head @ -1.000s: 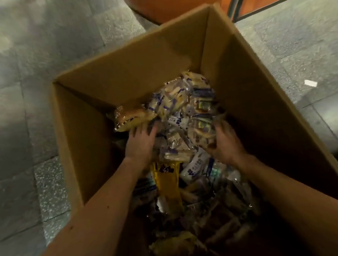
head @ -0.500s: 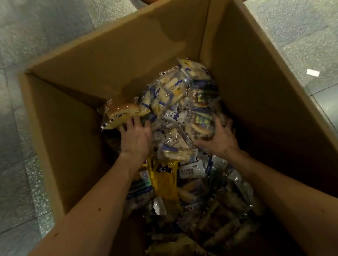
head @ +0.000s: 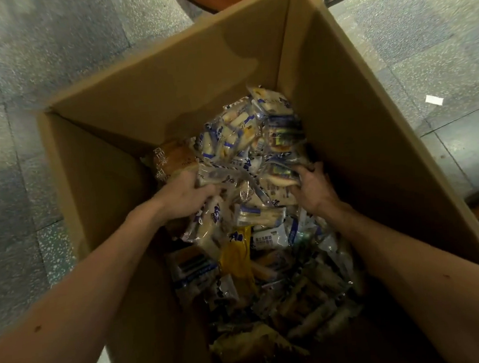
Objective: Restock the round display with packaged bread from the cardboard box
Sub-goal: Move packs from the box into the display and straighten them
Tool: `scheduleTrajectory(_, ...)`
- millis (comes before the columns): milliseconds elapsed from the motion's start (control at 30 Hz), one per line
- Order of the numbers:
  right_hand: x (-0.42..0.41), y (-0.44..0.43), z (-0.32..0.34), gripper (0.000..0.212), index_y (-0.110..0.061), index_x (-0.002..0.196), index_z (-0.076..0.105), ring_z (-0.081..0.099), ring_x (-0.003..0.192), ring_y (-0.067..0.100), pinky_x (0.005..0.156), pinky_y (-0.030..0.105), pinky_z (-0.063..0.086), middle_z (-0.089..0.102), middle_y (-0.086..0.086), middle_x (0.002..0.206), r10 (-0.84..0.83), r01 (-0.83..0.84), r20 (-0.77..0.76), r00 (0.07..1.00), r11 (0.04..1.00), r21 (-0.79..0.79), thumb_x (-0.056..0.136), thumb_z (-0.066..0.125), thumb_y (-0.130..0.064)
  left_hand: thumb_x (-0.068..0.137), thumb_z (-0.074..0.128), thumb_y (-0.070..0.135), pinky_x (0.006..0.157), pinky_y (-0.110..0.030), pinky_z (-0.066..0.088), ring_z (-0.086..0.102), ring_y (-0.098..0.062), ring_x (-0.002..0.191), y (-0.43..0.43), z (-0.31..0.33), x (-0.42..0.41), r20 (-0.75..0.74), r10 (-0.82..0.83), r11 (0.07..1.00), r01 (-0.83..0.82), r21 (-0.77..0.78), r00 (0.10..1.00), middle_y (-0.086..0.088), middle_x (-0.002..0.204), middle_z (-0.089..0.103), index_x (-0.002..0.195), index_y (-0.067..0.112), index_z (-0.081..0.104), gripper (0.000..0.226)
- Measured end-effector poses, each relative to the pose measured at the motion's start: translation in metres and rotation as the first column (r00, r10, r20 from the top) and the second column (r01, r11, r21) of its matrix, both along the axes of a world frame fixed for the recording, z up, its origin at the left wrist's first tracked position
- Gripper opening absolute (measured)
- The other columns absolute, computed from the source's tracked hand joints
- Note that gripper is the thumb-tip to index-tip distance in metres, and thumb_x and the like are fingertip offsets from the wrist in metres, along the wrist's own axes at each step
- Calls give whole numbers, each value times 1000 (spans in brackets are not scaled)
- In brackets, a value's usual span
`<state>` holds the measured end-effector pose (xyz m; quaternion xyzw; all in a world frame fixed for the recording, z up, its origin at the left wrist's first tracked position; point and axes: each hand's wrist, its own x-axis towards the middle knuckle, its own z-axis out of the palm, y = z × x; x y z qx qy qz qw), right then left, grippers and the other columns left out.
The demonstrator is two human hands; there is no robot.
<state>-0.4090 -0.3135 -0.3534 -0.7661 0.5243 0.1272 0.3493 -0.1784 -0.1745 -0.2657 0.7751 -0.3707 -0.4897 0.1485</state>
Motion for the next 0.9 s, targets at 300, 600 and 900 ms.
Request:
scheduleTrajectory(300, -17, 8, 87, 44, -17, 137, 54, 64, 82, 16, 61, 27, 50, 64, 1, 106, -97, 76, 88, 991, 973, 219, 99, 55, -39, 99, 59, 32, 66, -32, 56, 63, -19, 70, 7, 37, -12, -110, 38, 999, -34, 37, 993, -13, 92, 68, 112, 18, 62, 20)
scheduleTrajectory(600, -95, 5, 221, 35, -12, 98, 67, 64, 86, 25, 73, 36, 52, 67, 7, 93, 45, -40, -30, 999, 986, 163, 94, 58, -46, 96, 57, 50, 62, -31, 40, 59, -22, 80, -60, 149, -82, 104, -326, 945, 323, 48, 940, -16, 103, 63, 129, 9, 46, 54)
scheduleTrajectory(900, -265, 46, 354, 46, -1, 106, 65, 74, 88, 24, 83, 35, 61, 66, 15, 93, -459, 361, 305, 835, 874, 327, 78, 60, -37, 98, 58, 39, 50, -28, 31, 39, -17, 53, -84, 293, -213, 146, -586, 762, 604, -234, 797, -7, 64, 48, 105, 32, 62, 11)
